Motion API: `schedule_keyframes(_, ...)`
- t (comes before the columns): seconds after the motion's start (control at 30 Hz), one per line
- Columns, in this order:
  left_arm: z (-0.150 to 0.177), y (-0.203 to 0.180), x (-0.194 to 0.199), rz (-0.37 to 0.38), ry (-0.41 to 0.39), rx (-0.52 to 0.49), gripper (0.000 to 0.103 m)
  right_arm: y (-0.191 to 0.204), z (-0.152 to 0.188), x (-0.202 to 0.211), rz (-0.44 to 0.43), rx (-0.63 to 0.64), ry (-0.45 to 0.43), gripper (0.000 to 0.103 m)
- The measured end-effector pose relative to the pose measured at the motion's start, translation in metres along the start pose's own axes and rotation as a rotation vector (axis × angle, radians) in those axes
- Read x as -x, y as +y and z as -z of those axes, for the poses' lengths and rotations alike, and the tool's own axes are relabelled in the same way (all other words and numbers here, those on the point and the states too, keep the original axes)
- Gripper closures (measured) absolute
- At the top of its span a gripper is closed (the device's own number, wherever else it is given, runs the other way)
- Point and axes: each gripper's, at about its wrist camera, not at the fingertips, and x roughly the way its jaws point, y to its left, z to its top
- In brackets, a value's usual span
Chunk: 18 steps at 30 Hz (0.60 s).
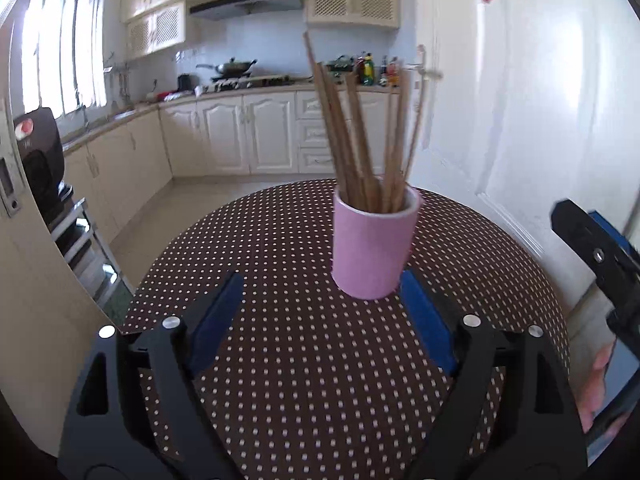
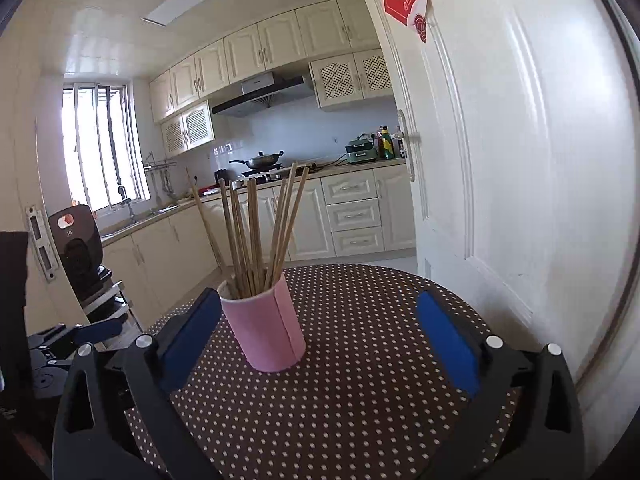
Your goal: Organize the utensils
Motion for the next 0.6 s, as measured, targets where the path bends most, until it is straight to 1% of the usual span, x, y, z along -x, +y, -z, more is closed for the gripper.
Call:
schedule_keyframes(0.27, 0.013, -0.009, 0.045, -0.036, -0.099, -0.015, 0.012, -0.009, 0.005, 0.034, -0.016, -0.016, -0.019, 0.008)
schedule_keyframes(0.37, 0.011, -0.011, 0.056, -0.023, -0.124, 0.005, 0.011, -0.007, 0.007, 0.045, -0.016, -0.005, -0.029, 0.008)
schedule_keyframes(0.53, 0.010, -0.017, 0.075, -0.006, -0.173, 0.012, 0.010, -0.002, 0.004, 0.065, -0.012, 0.046, -0.077, 0.008)
schedule_keyframes(0.6, 0.010, -0.018, 0.083, 0.000, -0.193, 0.023, 0.008, -0.001, 0.002, 0.073, -0.001, 0.061, -0.101, 0.008)
